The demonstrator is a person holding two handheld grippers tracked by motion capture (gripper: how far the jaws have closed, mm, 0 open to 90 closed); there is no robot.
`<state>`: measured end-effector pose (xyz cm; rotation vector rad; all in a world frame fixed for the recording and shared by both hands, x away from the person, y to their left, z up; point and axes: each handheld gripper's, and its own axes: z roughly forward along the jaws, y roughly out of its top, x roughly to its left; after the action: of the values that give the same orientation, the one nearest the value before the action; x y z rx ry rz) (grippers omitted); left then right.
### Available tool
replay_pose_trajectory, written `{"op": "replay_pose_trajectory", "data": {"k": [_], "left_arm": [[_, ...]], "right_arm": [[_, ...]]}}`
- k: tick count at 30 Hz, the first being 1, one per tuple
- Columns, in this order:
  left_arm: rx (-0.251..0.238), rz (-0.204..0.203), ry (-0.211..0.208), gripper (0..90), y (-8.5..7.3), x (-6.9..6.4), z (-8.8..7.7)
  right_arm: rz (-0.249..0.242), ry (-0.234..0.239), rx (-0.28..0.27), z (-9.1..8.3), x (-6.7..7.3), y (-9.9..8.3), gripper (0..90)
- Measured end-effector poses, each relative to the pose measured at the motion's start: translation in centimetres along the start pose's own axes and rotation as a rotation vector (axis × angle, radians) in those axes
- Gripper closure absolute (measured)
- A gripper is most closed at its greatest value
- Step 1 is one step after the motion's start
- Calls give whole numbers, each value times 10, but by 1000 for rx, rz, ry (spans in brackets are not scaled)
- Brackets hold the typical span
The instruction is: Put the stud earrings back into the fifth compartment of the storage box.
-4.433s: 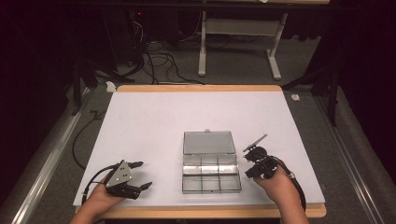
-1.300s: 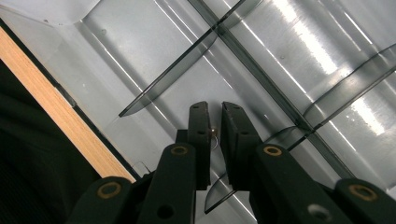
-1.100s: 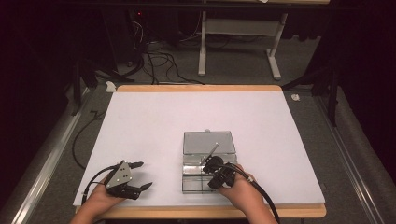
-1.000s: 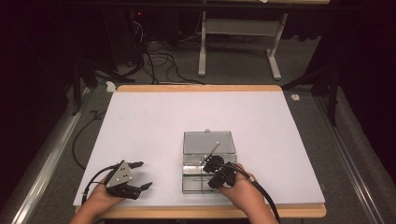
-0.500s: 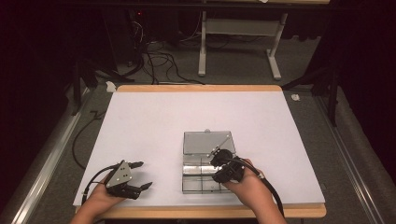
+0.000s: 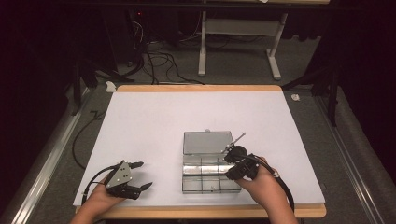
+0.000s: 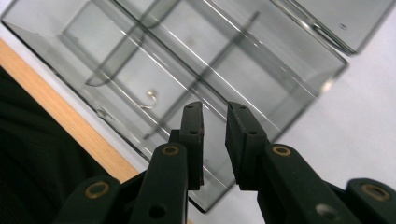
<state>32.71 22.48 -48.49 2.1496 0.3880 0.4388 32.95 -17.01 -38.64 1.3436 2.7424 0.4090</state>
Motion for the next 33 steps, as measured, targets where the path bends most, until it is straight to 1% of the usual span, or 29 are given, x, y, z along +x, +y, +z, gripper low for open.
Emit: {"op": "replay_pose_trajectory", "data": {"k": [1, 2, 3, 5, 7, 8, 10, 11, 12, 15, 19, 21, 22, 24, 25, 28, 29, 31, 33], "left_arm": [[1, -5, -3, 210, 0, 1, 0], [1, -7, -4, 210, 0, 1, 0], [1, -6, -3, 209, 0, 1, 0], [0, 1, 0, 209, 0, 0, 0], [1, -4, -4, 210, 0, 1, 0], [1, -8, -6, 210, 0, 1, 0], [1, -6, -5, 210, 0, 1, 0], [1, -1, -2, 209, 0, 0, 0], [-2, -1, -3, 209, 0, 0, 0], [-3, -16, -11, 209, 0, 2, 0], [-1, -3, -6, 209, 0, 1, 0], [0, -10, -11, 209, 0, 2, 0], [0, -12, -12, 209, 0, 2, 0], [-1, -5, -8, 209, 0, 1, 0], [-1, -2, -6, 209, 0, 1, 0], [-1, -10, -11, 209, 0, 2, 0], [-1, -10, -11, 209, 0, 2, 0], [-1, -3, -6, 209, 0, 1, 0], [-1, -5, -9, 209, 0, 1, 0]], "right_arm": [[0, -1, -3, -1, -2, -1, 778], [11, -2, 2, -1, -3, -3, 777], [8, 1, 0, -2, -5, -4, 776], [26, -3, 1, -3, -9, -6, 772], [41, -10, 5, -5, -12, -9, 770], [38, -14, 7, -5, -13, -10, 768], [55, -27, 14, -5, -16, -12, 758], [49, -29, 14, -4, -18, -13, 758], [60, -32, 22, -4, -20, -15, 758], [72, -41, 29, -2, -25, -18, 752], [96, -58, 42, 0, -34, -23, 745], [109, -65, 40, 1, -38, -26, 745], [105, -72, 47, 1, -41, -26, 744], [125, -69, 54, 3, -45, -29, 743], [127, -74, 54, 4, -47, -30, 743], [139, -67, 60, 7, -51, -32, 742], [137, -69, 66, 8, -53, -33, 742], [151, -77, 75, 11, -56, -34, 742], [164, -81, 79, 12, -58, -35, 742]]}}
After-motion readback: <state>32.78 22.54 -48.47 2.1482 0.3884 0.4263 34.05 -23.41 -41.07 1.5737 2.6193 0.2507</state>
